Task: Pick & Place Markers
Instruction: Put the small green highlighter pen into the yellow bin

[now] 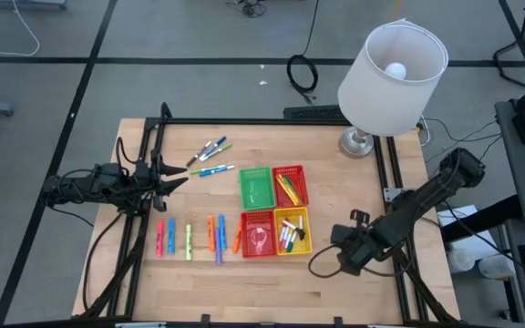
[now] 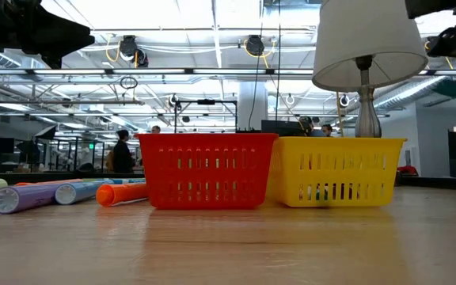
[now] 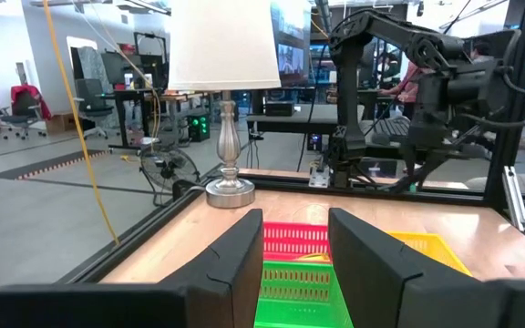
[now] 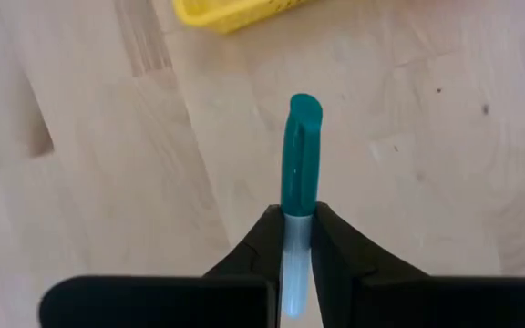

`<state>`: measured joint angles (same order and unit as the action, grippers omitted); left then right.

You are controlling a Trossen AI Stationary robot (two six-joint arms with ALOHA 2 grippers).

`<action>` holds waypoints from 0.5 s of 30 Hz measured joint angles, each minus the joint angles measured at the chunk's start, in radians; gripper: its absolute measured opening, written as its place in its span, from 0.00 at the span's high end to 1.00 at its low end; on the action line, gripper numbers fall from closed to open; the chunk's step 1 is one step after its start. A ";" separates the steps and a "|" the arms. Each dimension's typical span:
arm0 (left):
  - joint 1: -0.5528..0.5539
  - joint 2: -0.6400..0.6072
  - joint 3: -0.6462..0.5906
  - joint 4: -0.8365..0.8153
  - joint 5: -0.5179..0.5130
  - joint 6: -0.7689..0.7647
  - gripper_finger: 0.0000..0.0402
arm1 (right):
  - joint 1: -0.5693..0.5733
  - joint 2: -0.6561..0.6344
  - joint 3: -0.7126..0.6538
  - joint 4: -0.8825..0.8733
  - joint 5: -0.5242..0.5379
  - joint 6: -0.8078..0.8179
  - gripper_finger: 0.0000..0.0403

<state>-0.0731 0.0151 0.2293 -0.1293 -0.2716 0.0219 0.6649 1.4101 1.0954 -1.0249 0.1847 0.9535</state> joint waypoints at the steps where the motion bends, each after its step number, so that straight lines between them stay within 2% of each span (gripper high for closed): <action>1: 0.000 0.000 0.000 0.000 0.000 0.000 0.67 | 0.000 -0.005 0.000 -0.002 0.003 0.003 0.94; 9: 0.000 0.000 0.000 0.000 0.000 0.000 0.67 | -0.004 -0.001 0.000 0.000 0.004 -0.026 0.94; 15: 0.000 0.000 0.000 0.000 0.000 0.000 0.67 | -0.005 -0.001 0.000 0.053 0.098 -0.110 0.94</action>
<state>-0.0734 0.0151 0.2292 -0.1295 -0.2714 0.0217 0.6601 1.4094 1.0958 -0.9723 0.2825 0.8433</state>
